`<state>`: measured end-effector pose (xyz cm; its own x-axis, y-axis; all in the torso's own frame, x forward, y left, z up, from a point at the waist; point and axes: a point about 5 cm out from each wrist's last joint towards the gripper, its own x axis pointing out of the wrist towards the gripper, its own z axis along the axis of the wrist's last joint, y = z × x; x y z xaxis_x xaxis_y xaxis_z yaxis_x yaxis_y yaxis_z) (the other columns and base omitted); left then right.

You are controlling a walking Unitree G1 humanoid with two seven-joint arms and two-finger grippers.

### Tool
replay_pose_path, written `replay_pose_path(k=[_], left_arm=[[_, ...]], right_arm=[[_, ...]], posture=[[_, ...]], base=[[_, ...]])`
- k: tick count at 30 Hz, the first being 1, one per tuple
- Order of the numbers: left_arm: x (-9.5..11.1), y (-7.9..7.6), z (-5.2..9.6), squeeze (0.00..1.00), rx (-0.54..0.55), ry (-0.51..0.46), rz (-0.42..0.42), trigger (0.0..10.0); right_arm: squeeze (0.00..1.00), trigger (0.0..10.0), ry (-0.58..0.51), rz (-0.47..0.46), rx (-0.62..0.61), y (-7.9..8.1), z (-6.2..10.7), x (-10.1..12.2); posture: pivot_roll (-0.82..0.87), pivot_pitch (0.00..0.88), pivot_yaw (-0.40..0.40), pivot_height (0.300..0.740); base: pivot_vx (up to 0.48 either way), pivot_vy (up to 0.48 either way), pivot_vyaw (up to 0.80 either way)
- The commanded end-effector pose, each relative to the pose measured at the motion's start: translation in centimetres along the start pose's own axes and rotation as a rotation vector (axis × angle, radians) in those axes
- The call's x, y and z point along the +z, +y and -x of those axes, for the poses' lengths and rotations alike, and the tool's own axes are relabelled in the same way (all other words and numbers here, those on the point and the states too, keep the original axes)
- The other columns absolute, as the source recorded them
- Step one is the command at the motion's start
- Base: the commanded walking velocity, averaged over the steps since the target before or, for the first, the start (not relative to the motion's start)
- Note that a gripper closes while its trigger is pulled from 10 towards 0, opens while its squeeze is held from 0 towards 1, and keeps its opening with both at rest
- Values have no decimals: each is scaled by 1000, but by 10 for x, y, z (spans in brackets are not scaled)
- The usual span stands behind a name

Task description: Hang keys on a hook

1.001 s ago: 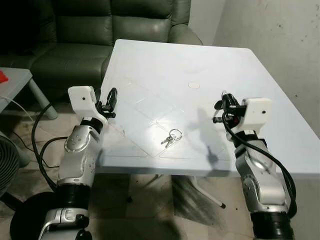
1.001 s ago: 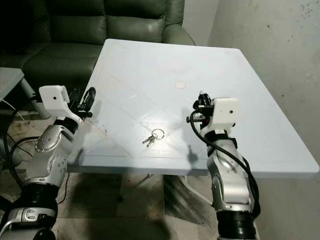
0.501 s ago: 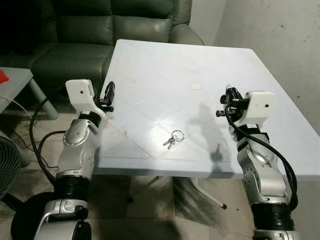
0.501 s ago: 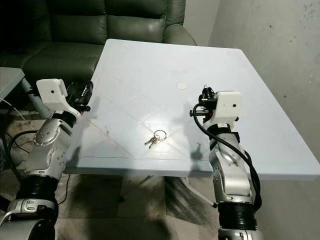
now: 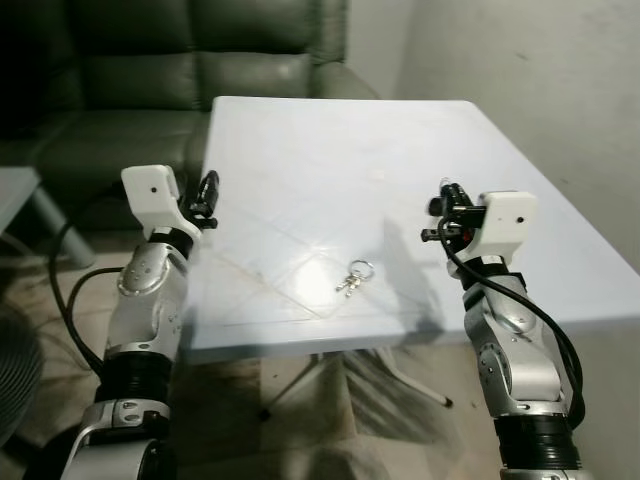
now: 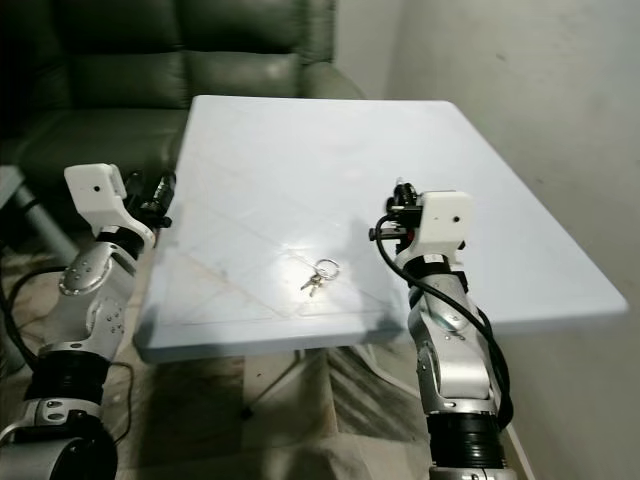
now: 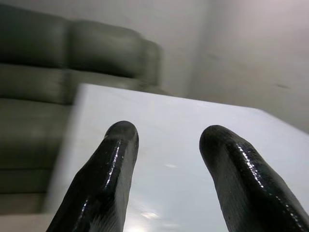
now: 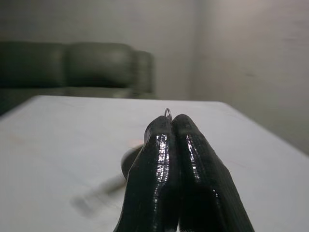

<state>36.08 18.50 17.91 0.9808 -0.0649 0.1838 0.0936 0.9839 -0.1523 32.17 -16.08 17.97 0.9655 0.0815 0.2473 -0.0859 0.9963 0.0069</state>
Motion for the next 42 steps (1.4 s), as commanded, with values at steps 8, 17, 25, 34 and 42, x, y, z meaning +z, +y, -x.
replay_pose_path(k=[8, 17, 25, 34, 42], left_arm=[[-7, -8, 3, 0, -12, 30, 8, 10000], [-10, -9, 7, 0, -18, 44, 9, 10000], [-13, -11, 10, 0, -21, 52, 13, 10000], [-17, -14, 12, 0, -33, 75, 23, 10000], [-20, -13, 13, 0, -5, 94, 27, 10000]], right_arm=[[0, 10000, 4, 10, -9, -5, 4, 2], [0, 10000, 16, 12, 3, -4, 6, 1], [0, 10000, 28, 15, 14, -3, 8, -1], [0, 10000, 39, 16, 27, -1, 10, -2], [0, 10000, 50, 15, 36, 1, 13, -4]], posture=[[-76, 0, -30, 740], [-73, 0, -36, 740], [-73, 0, -41, 740], [-77, 0, -44, 740], [-79, 0, -47, 740]], base=[[0, 0, -681], [0, 0, -681], [0, 0, -682], [0, 0, -681], [0, 176, -681]])
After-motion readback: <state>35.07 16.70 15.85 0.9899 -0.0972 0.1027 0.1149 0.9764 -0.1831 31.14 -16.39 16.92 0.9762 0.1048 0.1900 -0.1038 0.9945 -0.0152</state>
